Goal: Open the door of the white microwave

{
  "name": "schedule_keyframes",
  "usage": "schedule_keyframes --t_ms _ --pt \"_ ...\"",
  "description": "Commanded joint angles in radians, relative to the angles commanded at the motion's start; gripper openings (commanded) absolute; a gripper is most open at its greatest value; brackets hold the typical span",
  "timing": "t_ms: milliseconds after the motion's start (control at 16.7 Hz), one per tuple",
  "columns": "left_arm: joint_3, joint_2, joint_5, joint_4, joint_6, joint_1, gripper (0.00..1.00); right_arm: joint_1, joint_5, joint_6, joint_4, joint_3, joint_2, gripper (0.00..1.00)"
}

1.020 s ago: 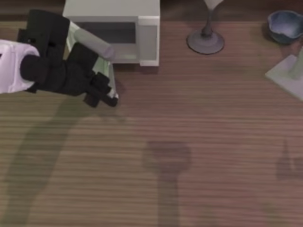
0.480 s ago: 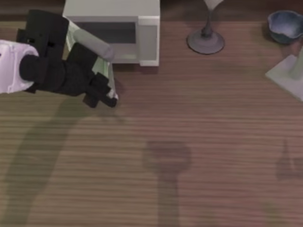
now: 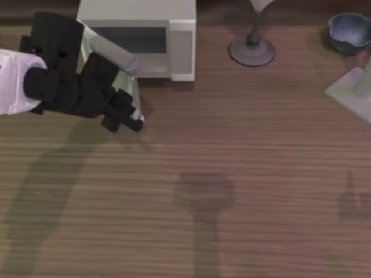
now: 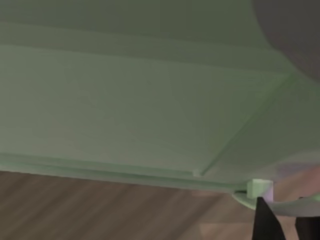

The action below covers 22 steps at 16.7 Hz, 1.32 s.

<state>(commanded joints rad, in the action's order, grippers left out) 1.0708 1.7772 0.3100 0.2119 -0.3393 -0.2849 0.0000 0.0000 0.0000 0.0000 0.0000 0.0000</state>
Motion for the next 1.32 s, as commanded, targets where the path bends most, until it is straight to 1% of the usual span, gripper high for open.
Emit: schedule_keyframes --t_ms 480,600,1020,1320 --pt "0.0 0.0 0.0 0.0 0.0 0.0 0.0 0.0 0.0 0.0 0.0 0.0 0.0 1.0" --pt "-0.003 0.0 0.008 0.002 0.002 -0.006 0.0 0.0 0.0 0.0 0.0 0.0 0.0 1.0" --pt "-0.005 -0.008 0.052 0.027 -0.074 0.032 0.0 0.0 0.0 0.0 0.0 0.0 0.0 1.0" --pt "-0.005 -0.008 0.053 0.028 -0.075 0.032 0.0 0.0 0.0 0.0 0.0 0.0 0.0 1.0"
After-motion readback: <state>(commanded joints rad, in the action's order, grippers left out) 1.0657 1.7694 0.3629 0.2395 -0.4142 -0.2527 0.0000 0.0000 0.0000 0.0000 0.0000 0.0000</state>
